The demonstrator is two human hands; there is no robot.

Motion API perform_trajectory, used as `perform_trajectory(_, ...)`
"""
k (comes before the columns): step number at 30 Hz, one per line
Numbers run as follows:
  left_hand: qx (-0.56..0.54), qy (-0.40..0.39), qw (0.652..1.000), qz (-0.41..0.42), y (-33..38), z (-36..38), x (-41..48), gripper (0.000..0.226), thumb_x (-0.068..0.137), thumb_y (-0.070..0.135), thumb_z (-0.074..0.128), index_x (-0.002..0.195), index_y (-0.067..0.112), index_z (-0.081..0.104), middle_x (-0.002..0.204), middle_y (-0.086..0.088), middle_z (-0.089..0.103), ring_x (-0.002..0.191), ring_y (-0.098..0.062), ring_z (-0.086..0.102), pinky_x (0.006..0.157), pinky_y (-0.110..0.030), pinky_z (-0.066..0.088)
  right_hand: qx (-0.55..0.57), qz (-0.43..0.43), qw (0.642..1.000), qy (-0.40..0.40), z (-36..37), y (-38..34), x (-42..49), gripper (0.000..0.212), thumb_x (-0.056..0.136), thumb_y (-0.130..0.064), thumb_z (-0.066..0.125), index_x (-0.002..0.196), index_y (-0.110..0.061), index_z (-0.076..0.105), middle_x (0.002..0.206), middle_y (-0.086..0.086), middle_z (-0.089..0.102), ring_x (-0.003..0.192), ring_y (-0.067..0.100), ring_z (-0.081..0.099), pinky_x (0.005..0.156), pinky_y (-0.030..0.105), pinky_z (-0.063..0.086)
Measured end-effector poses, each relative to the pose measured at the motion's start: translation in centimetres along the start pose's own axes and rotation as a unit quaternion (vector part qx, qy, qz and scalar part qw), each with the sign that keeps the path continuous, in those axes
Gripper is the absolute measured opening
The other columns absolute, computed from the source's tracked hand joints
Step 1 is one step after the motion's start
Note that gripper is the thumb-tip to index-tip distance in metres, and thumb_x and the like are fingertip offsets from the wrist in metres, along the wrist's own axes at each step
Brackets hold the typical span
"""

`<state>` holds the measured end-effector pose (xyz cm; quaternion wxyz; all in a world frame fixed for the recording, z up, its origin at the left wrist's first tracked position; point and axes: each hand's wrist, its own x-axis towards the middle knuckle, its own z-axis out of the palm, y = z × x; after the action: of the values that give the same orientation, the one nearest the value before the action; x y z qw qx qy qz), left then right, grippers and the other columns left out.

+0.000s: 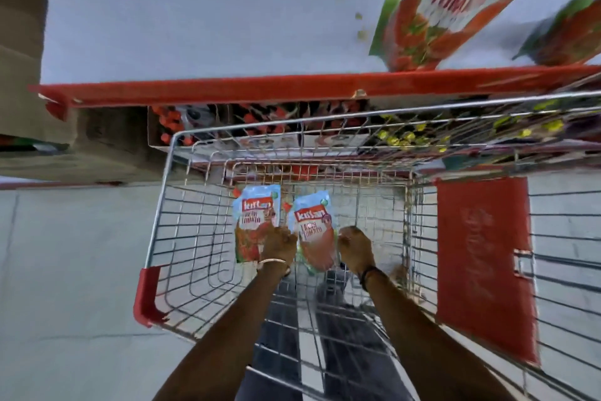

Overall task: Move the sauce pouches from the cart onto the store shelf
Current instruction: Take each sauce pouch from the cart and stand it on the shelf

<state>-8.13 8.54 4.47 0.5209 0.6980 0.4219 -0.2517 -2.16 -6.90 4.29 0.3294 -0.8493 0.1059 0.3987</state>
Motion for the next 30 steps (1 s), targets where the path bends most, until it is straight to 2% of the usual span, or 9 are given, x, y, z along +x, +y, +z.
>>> perform_trajectory(2,-0.005,0.018,0.997,-0.078,-0.6,1.0,1.1,0.028,0.088,0.015,0.052,0.110,0.000,0.057,0.118,-0.019,0.061,0.114,-0.033,0.053,0.083,-0.024,0.045,-0.001,0.005,1.000,-0.012,1.0,0.7,1.8,0.014,0.086,-0.012,0.050,0.074,-0.008,0.056,0.083,0.013,0.055,0.080,0.023,0.053,0.058,0.022,0.036)
perform_trajectory(4,0.023,0.039,0.994,-0.100,-0.6,1.5,1.6,0.040,0.088,0.025,0.053,0.121,0.002,0.051,0.125,-0.022,0.057,0.114,-0.038,0.053,0.086,-0.032,0.045,-0.007,0.014,1.000,-0.024,1.7,1.3,3.5,0.021,0.087,-0.024,0.052,0.069,-0.013,0.051,0.080,0.012,0.056,0.076,0.024,0.055,0.054,0.023,0.032)
perform_trajectory(7,-0.008,0.014,0.994,-0.110,-0.7,2.5,2.8,0.036,0.085,0.021,0.057,0.115,0.002,0.056,0.120,-0.022,0.062,0.107,-0.036,0.059,0.083,-0.035,0.047,0.055,0.048,0.997,-0.034,2.2,1.2,4.6,0.024,0.090,-0.021,0.057,0.103,-0.001,0.057,0.094,0.012,0.064,0.077,0.025,0.061,0.049,0.022,0.042)
perform_trajectory(10,-0.052,0.021,0.993,-0.102,-1.5,3.4,4.1,0.031,0.079,0.010,0.063,0.109,0.003,0.060,0.116,-0.023,0.065,0.107,-0.037,0.060,0.090,-0.041,0.050,0.086,0.067,0.994,-0.028,2.6,1.5,5.5,0.038,0.086,-0.018,0.064,0.114,0.002,0.051,0.106,0.019,0.067,0.076,0.024,0.062,0.047,0.020,0.048)
perform_trajectory(12,-0.052,0.019,0.994,-0.095,-1.8,3.6,4.6,0.033,0.078,0.010,0.065,0.110,0.005,0.060,0.116,-0.020,0.065,0.107,-0.037,0.060,0.092,-0.044,0.051,0.091,0.060,0.994,-0.025,2.7,1.5,5.6,0.037,0.083,-0.018,0.068,0.111,0.003,0.055,0.105,0.022,0.068,0.076,0.025,0.062,0.045,0.016,0.050)
perform_trajectory(16,-0.029,0.011,0.996,-0.089,-2.3,3.4,4.9,0.037,0.074,0.016,0.069,0.108,0.006,0.059,0.110,-0.018,0.067,0.099,-0.039,0.063,0.086,-0.052,0.054,0.071,0.042,0.996,-0.016,2.4,1.9,5.3,0.028,0.079,-0.017,0.071,0.099,-0.001,0.062,0.102,0.018,0.071,0.087,0.029,0.067,0.072,0.033,0.056)
perform_trajectory(18,-0.025,0.011,0.996,-0.085,-2.6,3.2,4.7,0.033,0.070,0.015,0.072,0.101,0.006,0.063,0.107,-0.019,0.069,0.093,-0.038,0.065,0.082,-0.054,0.056,0.100,0.041,0.994,-0.019,2.1,1.9,4.5,0.026,0.077,-0.013,0.072,0.098,-0.002,0.061,0.101,0.016,0.071,0.081,0.027,0.067,0.068,0.031,0.056)
perform_trajectory(24,0.001,0.035,0.999,-0.025,1.8,0.5,-0.7,0.031,0.069,0.008,0.074,0.098,-0.001,0.067,0.094,-0.007,0.067,0.085,-0.023,0.063,0.074,-0.030,0.050,0.232,0.011,0.973,-0.004,0.4,0.7,0.6,0.022,0.075,0.011,0.067,0.083,-0.007,0.055,0.097,0.018,0.066,0.095,0.038,0.064,0.077,0.040,0.058)
perform_trajectory(30,-0.031,0.109,0.992,0.046,5.4,-2.8,-7.6,0.035,0.071,0.009,0.072,0.101,-0.003,0.058,0.092,-0.009,0.063,0.092,-0.025,0.060,0.072,-0.025,0.041,0.205,-0.100,0.972,0.048,-2.6,-3.4,-5.5,0.018,0.080,-0.002,0.069,0.093,-0.005,0.057,0.092,0.010,0.063,0.083,0.025,0.061,0.053,0.005,0.049)
